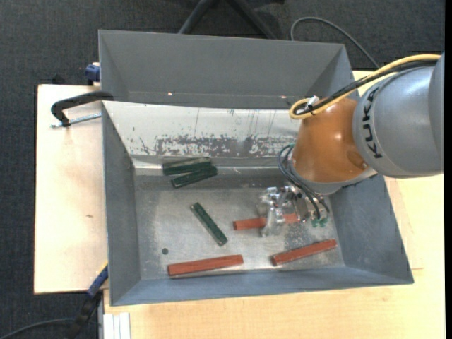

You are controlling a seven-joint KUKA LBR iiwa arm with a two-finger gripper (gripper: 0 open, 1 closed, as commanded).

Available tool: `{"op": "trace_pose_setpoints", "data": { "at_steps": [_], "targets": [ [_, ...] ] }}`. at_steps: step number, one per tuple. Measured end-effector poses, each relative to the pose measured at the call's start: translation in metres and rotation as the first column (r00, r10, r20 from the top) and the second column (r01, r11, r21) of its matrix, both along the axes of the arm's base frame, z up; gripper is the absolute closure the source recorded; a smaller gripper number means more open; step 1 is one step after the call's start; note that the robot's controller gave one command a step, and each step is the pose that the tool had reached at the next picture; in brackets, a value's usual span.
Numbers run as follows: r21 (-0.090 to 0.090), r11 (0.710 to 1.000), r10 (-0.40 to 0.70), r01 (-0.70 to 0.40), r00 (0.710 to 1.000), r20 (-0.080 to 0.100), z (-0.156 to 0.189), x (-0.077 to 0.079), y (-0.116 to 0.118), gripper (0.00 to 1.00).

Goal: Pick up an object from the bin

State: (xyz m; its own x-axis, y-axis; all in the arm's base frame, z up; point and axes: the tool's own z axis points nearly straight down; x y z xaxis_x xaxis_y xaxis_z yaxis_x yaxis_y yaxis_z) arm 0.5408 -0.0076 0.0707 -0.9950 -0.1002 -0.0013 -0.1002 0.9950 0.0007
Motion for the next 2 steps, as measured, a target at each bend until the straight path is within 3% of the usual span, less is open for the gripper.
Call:
{"op": "trace_pose_setpoints", "data": {
  "at_steps": [1, 2],
  "targets": [
    [0.001, 0.999, 0.037, -0.037, 0.999, 0.013, 0.102, 0.007, 0.035, 1.0],
    [0.001, 0.999, -0.036, 0.036, 0.999, 0.01, 0.148, 0.011, 0.024, 1.0]
  ]
}}
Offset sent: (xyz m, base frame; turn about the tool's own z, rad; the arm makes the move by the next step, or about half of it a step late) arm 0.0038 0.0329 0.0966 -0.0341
